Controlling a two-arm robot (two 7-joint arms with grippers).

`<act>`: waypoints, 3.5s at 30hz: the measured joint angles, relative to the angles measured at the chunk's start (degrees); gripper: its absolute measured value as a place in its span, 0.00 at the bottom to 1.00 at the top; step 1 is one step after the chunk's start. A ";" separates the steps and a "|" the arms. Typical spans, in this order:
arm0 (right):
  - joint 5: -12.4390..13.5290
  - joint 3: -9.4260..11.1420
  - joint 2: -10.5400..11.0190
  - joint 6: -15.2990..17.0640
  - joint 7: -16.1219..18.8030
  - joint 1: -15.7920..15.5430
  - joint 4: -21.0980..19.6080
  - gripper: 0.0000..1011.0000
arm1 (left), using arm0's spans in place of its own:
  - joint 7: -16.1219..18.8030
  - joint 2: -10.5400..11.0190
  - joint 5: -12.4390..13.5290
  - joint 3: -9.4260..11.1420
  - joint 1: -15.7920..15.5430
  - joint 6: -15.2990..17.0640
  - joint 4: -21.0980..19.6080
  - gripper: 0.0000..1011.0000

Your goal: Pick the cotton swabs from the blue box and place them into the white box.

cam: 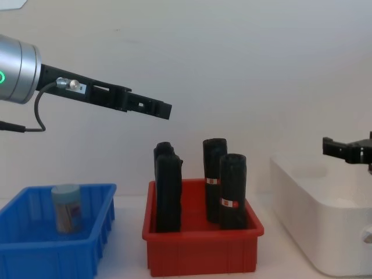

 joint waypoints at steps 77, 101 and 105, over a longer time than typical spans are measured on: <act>6.49 -1.32 8.04 4.09 2.22 -23.69 -31.32 0.99 | 34.97 -3.76 7.40 10.51 16.37 -33.17 -2.13 0.99; 1.82 -2.26 4.62 3.85 8.98 -15.82 -21.14 0.99 | 34.97 -3.76 7.38 10.50 16.36 -33.16 -2.10 0.99; 0.29 -2.75 3.16 3.22 11.30 -12.74 -16.98 0.99 | 34.96 -3.76 7.38 10.50 16.36 -33.16 -2.10 0.99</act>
